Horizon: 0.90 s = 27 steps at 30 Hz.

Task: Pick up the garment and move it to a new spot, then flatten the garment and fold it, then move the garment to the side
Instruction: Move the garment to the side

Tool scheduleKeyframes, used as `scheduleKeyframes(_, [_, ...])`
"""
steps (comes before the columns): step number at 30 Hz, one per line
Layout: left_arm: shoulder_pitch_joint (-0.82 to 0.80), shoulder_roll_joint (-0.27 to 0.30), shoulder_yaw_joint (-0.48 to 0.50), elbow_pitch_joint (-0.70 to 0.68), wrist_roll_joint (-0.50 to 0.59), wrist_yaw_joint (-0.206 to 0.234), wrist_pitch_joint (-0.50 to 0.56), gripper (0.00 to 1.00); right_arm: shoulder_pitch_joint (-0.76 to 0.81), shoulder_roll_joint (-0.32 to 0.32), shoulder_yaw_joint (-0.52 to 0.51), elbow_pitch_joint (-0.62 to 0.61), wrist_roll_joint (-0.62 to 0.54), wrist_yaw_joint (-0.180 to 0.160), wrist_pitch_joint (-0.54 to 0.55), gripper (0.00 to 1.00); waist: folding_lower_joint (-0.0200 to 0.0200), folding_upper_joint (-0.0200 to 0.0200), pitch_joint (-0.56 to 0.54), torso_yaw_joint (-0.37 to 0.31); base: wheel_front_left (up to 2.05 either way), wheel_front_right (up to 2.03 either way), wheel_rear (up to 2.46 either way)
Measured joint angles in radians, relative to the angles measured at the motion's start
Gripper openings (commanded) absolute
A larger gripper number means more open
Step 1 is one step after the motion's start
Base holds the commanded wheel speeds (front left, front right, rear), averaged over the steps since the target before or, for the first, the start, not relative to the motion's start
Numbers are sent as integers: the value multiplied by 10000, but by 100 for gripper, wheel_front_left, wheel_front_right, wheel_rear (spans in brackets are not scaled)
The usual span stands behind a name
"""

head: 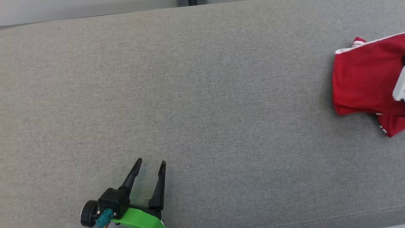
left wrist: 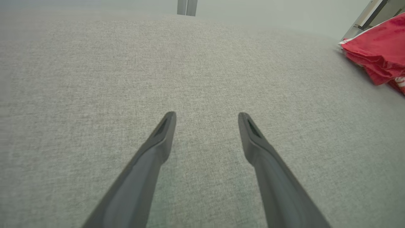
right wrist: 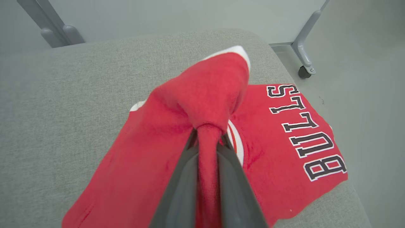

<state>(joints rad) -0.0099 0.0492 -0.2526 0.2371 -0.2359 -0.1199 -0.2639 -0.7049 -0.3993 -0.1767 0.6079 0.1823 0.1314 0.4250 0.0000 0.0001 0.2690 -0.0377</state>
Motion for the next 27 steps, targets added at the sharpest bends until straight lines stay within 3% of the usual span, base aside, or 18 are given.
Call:
scheduleKeyframes(5, [-22,2,150,-33,104,-35,0,100,-247,-872,-265,267,-761,0,428,0,0,0,337,371,0,0,0])
scheduleKeyframes(6, [-40,2,169,-33,121,-36,0,100,-249,-1001,-261,311,-897,0,454,8,0,0,397,417,0,0,0])
scheduleKeyframes(7, [-72,0,196,-33,140,-38,0,100,-245,-1116,-268,318,-1087,0,456,39,0,0,464,470,0,0,0])
scheduleKeyframes(8, [-105,0,224,-33,153,-44,0,100,-246,-1185,-389,293,-1292,0,416,100,0,0,528,517,0,0,0])
scheduleKeyframes(16, [-225,2,313,-19,165,-75,0,100,-36,-1542,-1421,132,-3336,0,-587,100,0,0,707,609,0,0,0])
scheduleKeyframes(27, [5,-2,420,-303,-293,125,0,100,1346,-211,-1404,-1081,-2581,2,-3873,100,0,0,-123,488,0,0,0])
